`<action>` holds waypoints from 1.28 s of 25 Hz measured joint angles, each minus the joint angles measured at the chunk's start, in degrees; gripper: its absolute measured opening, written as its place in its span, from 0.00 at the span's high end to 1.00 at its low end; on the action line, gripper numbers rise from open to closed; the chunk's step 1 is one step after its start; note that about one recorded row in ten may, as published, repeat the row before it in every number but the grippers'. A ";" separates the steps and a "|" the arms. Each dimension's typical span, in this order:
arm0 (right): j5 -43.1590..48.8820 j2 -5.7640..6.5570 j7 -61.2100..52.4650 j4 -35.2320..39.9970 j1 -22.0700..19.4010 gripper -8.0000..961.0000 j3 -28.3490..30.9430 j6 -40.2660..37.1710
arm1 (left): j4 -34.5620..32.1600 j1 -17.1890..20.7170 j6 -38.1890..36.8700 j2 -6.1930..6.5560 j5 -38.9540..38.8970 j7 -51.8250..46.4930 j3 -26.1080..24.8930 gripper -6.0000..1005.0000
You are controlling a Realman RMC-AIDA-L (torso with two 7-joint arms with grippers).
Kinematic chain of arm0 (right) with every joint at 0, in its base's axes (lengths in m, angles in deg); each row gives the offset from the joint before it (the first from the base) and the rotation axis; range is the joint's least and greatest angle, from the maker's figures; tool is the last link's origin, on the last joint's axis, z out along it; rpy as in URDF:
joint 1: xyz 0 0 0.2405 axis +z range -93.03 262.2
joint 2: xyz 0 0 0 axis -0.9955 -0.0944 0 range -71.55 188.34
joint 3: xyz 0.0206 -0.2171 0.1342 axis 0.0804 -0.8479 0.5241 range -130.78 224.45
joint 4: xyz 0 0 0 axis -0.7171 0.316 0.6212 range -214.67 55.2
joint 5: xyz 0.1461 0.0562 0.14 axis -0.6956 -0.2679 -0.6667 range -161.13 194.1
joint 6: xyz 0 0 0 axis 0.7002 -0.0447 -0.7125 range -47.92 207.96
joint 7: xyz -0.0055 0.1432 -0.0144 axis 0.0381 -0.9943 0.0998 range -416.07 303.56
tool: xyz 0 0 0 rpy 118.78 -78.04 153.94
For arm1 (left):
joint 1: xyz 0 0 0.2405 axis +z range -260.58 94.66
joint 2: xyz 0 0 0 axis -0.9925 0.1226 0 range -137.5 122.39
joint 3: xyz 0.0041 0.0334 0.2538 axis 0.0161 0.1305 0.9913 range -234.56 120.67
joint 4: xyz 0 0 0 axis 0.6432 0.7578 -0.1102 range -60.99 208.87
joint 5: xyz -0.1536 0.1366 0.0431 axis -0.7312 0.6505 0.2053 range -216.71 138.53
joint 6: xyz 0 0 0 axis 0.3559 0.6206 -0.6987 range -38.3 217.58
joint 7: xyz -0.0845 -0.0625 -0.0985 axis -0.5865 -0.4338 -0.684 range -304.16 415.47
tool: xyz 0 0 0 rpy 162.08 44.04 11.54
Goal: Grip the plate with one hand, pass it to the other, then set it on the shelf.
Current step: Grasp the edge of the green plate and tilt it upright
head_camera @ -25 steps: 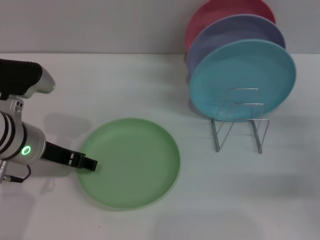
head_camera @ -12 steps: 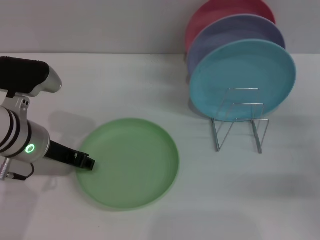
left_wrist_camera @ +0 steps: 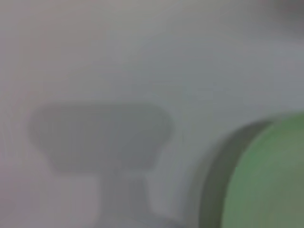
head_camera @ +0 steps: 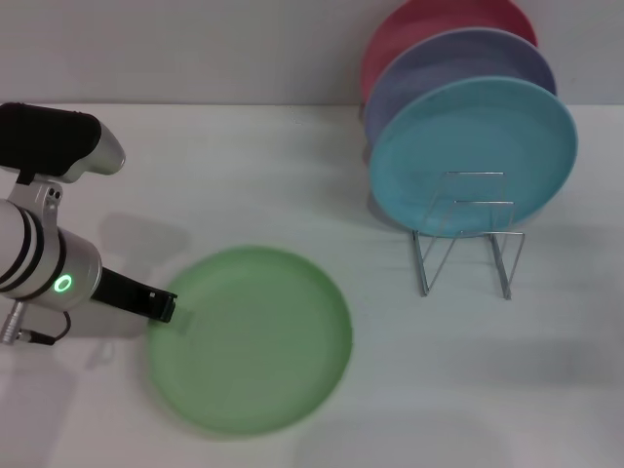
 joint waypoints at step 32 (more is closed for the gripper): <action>3.81 6.70 -12.53 -35.53 3.32 0.18 -24.65 13.04 | 20.03 4.43 -2.95 0.03 0.86 5.39 -3.97 0.96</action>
